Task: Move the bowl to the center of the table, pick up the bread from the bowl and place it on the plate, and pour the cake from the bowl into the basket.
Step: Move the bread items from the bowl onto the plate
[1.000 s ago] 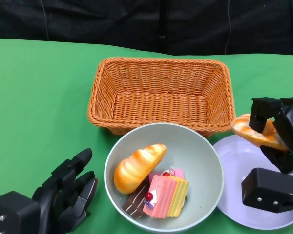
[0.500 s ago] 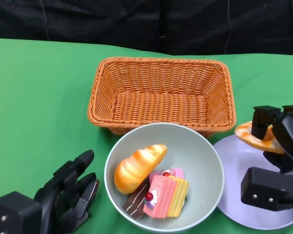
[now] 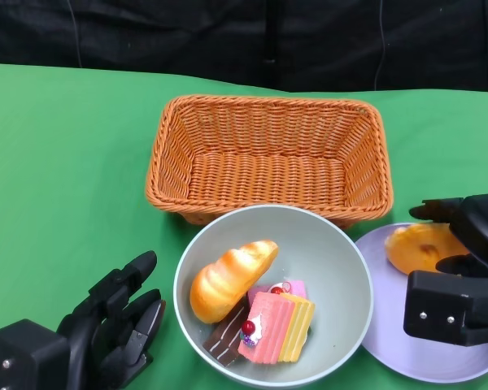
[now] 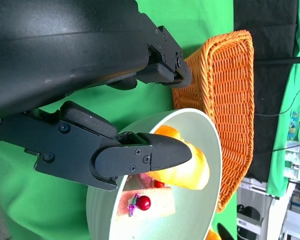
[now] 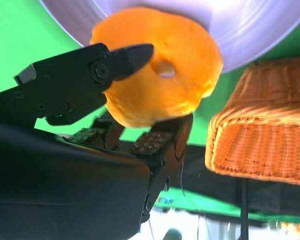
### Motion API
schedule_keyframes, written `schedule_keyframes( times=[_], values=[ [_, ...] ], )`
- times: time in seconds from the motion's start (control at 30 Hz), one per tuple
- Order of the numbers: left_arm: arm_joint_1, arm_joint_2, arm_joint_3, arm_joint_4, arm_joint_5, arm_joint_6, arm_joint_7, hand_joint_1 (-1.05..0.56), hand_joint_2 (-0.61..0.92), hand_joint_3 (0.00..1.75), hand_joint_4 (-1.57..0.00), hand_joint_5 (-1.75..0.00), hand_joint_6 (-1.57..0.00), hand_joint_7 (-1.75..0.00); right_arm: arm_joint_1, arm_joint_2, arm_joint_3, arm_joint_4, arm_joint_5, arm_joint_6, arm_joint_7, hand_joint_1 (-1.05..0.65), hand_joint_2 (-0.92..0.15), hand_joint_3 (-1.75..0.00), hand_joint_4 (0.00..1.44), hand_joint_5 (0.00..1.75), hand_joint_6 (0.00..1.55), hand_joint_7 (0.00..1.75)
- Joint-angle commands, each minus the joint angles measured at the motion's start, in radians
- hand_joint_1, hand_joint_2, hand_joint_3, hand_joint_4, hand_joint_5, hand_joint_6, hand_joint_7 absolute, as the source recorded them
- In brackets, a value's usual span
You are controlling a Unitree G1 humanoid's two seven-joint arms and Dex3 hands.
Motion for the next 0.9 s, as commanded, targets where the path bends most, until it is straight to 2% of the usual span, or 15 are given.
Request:
schedule_keyframes(
  times=[0.03, 0.13, 0.27, 0.4, 0.83, 0.9],
  values=[
    [0.006, 0.009, 0.013, -0.013, -0.003, 0.0, 0.006, -0.68, 0.92, 0.5, -0.21, -0.35, -0.41, -0.01, 0.012, -0.03, 0.004, -0.066, 0.019, 0.035, 0.103, -0.66, -0.92, -0.03, 0.23, 0.0, 0.24, 0.0],
    [0.005, 0.01, 0.013, -0.009, -0.003, -0.007, 0.004, -0.68, 0.92, 0.51, -0.21, -0.35, -0.41, 0.0, 0.02, -0.041, -0.005, -0.115, 0.045, 0.044, 0.17, -0.69, -0.92, -0.04, 0.19, 0.0, 0.2, 0.0],
    [0.005, 0.01, 0.013, -0.009, -0.003, -0.008, 0.004, -0.67, 0.92, 0.51, -0.21, -0.34, -0.41, 0.0, 0.022, -0.043, -0.007, -0.128, 0.049, 0.052, 0.186, -0.7, -0.92, -0.04, 0.18, 0.0, 0.19, 0.0],
    [0.004, 0.013, 0.014, -0.007, -0.005, -0.007, -0.001, -0.69, 0.92, 0.5, -0.21, -0.34, -0.41, 0.0, 0.051, -0.068, -0.046, -0.302, 0.096, 0.059, 0.274, -0.76, -0.92, -0.05, 0.17, 0.0, 0.2, 0.0],
    [0.004, 0.013, 0.014, -0.007, -0.005, -0.007, -0.001, -0.69, 0.92, 0.5, -0.22, -0.32, -0.41, 0.0, 0.058, -0.065, -0.053, -0.323, 0.095, 0.068, 0.293, -0.78, -0.92, -0.05, 0.17, 0.0, 0.2, 0.0],
    [0.003, 0.013, 0.014, -0.008, -0.005, -0.002, 0.0, -0.7, 0.92, 0.5, -0.22, -0.32, -0.4, 0.0, 0.095, -0.062, -0.114, -0.504, 0.117, 0.075, 0.303, -0.79, -0.91, -0.04, 0.19, 0.01, 0.21, 0.01]
  ],
)
